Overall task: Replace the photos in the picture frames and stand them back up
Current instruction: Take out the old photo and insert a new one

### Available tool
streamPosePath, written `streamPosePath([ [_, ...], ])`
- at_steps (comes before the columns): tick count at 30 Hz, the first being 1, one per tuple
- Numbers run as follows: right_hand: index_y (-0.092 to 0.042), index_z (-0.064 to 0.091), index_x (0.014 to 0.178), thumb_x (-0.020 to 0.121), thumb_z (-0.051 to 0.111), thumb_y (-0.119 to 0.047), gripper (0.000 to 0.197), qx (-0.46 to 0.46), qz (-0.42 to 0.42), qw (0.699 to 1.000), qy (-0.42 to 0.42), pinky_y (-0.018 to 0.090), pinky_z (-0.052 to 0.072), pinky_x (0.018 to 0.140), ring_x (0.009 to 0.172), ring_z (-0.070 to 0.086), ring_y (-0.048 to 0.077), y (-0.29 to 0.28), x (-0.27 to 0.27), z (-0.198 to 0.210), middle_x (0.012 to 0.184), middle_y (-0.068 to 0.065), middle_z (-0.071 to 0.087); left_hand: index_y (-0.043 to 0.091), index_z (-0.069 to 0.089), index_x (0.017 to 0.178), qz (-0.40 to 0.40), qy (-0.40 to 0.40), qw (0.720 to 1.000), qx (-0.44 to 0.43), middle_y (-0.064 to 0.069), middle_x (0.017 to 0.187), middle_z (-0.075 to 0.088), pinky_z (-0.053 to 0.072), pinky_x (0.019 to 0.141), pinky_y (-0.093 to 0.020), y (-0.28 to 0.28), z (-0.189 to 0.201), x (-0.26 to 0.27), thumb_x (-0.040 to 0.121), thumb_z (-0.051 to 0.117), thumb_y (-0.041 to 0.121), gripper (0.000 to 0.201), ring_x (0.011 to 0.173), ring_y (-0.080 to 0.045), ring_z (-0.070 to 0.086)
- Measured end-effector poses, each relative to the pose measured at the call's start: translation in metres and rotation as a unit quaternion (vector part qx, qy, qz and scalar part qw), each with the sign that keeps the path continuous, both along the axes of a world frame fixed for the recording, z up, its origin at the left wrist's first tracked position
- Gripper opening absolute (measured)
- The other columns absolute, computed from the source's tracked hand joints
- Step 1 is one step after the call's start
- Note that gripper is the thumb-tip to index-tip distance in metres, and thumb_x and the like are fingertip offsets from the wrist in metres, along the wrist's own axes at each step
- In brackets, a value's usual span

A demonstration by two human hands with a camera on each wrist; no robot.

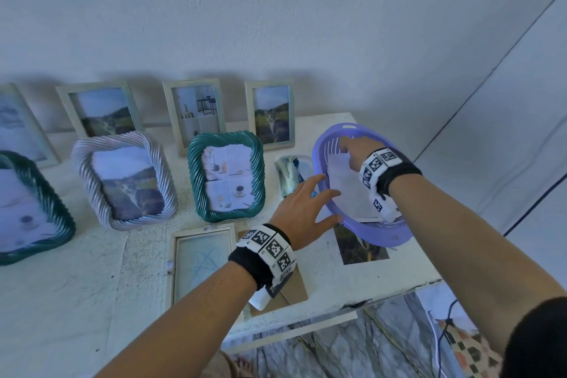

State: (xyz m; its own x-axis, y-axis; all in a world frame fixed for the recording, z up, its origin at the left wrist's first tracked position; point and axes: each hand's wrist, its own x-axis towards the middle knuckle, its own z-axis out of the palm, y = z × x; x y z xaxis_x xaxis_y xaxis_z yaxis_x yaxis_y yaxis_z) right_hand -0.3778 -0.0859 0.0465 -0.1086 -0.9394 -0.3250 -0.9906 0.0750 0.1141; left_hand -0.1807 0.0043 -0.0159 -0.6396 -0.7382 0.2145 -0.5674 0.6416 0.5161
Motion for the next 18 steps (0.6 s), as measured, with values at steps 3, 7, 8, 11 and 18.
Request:
streamPosePath([
  [3, -0.020, 0.056, 0.107, 0.088, 0.042, 0.002, 0.032, -0.079, -0.009, 0.991, -0.105, 0.030, 0.036, 0.066, 0.078, 0.050, 0.027, 0.008, -0.002, 0.034, 0.093, 0.007, 0.054, 0.024, 0.057, 0.130, 0.026, 0.090, 0.995, 0.044, -0.004, 0.142, 0.044, 0.046, 0.100, -0.039, 0.000, 0.009, 0.010, 0.094, 0.058, 0.038, 0.038, 0.127, -0.021, 0.047],
  [7, -0.018, 0.058, 0.106, 0.088, 0.041, 0.001, 0.031, -0.197, 0.041, 0.964, -0.175, 0.030, 0.036, 0.065, 0.071, 0.046, 0.026, 0.033, 0.005, 0.091, 0.076, 0.003, 0.052, 0.020, 0.063, 0.121, 0.068, 0.198, 0.976, 0.057, 0.000, 0.116, 0.061, 0.051, 0.087, -0.035, -0.002, 0.033, 0.027, 0.093, 0.061, 0.027, 0.029, 0.100, -0.014, 0.059],
  [8, -0.018, 0.057, 0.108, 0.089, 0.042, -0.001, 0.030, -0.220, 0.057, 0.956, -0.186, 0.031, 0.036, 0.065, 0.071, 0.046, 0.025, 0.041, 0.009, 0.104, 0.076, 0.003, 0.051, 0.019, 0.063, 0.121, 0.083, 0.222, 0.970, 0.061, 0.000, 0.114, 0.062, 0.052, 0.086, -0.033, -0.001, 0.039, 0.031, 0.093, 0.062, 0.026, 0.029, 0.099, -0.012, 0.059],
  [11, -0.020, 0.058, 0.107, 0.090, 0.045, -0.004, 0.026, -0.265, 0.100, 0.926, -0.249, 0.032, 0.038, 0.066, 0.070, 0.048, 0.024, 0.069, 0.033, 0.128, 0.075, 0.004, 0.054, 0.019, 0.061, 0.125, 0.128, 0.290, 0.942, 0.108, 0.005, 0.115, 0.064, 0.053, 0.084, -0.025, 0.000, 0.060, 0.049, 0.093, 0.063, 0.027, 0.033, 0.100, -0.004, 0.062],
  [18, -0.018, 0.060, 0.111, 0.093, 0.055, -0.009, 0.021, -0.255, 0.132, 0.859, -0.424, 0.019, 0.039, 0.066, 0.073, 0.051, 0.005, 0.109, 0.093, 0.093, 0.081, -0.012, 0.057, 0.006, 0.069, 0.099, 0.129, 0.392, 0.872, 0.262, -0.004, 0.086, 0.072, 0.055, 0.061, -0.029, 0.024, 0.073, 0.116, 0.092, 0.063, 0.010, 0.010, 0.072, -0.013, 0.063],
])
